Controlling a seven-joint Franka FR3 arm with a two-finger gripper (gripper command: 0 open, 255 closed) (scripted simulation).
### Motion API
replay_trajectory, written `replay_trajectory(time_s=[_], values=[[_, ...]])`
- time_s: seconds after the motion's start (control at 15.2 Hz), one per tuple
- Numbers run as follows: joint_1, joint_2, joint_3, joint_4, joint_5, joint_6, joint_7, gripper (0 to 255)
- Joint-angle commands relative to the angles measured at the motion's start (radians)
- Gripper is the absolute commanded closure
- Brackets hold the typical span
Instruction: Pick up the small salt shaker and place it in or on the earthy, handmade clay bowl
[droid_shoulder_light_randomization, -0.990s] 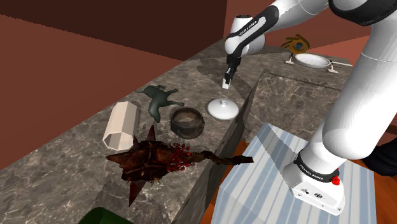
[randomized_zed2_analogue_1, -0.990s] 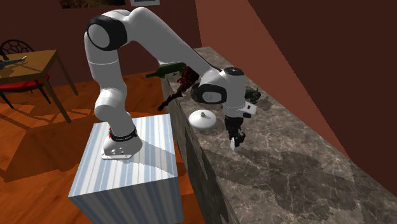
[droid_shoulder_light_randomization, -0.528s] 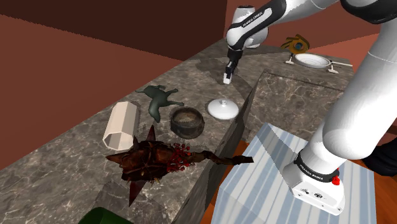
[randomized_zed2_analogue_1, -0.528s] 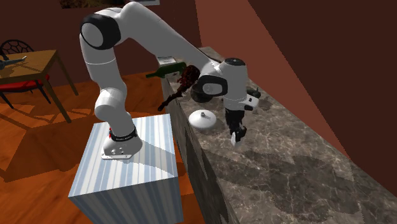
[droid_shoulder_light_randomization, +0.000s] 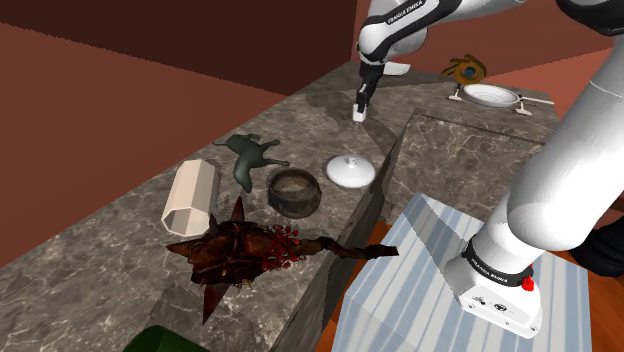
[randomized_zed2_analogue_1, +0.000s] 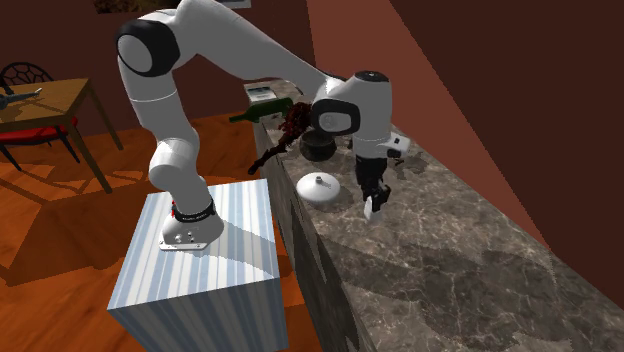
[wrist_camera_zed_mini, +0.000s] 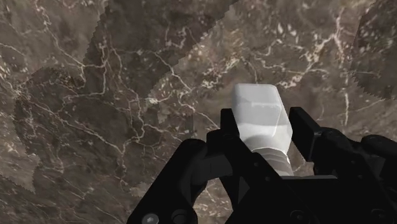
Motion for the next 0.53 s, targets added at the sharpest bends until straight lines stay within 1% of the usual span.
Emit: replay_trajectory(time_s=[0.0, 0.46], values=[[0.000, -0.008, 0.000, 0.017, -0.003, -0.024, 0.000, 255], [0.002, -0.040, 0.003, 0.078, -0.013, -0.117, 0.005, 255]])
